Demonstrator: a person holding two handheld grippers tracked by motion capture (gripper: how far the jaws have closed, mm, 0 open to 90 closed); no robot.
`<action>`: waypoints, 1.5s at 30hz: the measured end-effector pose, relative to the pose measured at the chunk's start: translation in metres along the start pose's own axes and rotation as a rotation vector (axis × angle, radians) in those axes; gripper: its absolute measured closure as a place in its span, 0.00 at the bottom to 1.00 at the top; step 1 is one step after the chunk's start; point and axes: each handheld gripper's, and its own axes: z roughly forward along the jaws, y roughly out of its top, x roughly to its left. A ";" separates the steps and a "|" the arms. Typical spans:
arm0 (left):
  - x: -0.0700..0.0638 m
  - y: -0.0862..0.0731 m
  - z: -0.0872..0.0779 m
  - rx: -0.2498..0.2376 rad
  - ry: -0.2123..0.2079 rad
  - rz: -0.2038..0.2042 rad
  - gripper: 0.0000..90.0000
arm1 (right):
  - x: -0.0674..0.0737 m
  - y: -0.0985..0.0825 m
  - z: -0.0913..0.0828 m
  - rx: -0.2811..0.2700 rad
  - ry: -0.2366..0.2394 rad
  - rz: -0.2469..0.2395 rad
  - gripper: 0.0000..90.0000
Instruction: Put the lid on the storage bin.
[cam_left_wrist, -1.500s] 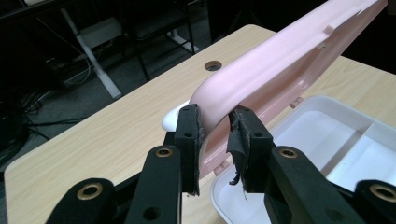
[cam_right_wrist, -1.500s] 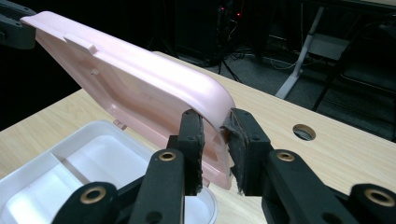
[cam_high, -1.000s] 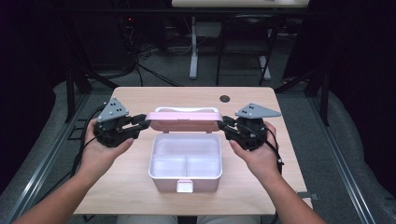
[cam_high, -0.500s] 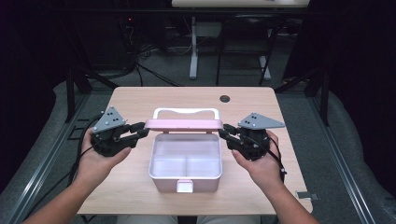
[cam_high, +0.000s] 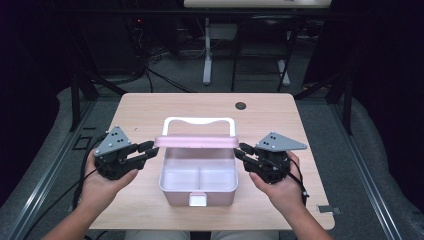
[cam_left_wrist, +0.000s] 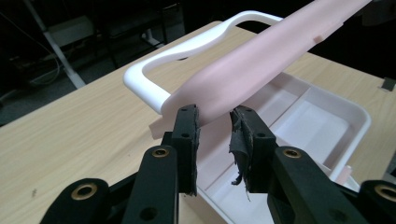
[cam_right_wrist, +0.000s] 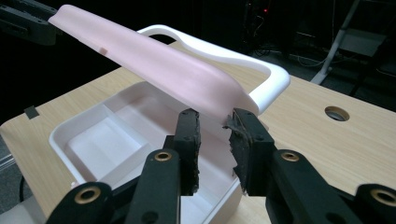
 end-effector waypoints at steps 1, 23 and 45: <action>-0.001 -0.002 -0.001 -0.001 -0.005 -0.002 0.79 | 0.000 -0.001 0.000 0.000 0.000 -0.001 0.81; -0.009 -0.018 -0.010 -0.004 -0.029 0.000 0.80 | -0.001 -0.018 -0.017 -0.007 0.013 0.030 0.83; 0.012 -0.039 0.004 0.022 -0.015 -0.086 0.74 | -0.012 -0.031 -0.003 0.027 -0.017 0.059 0.79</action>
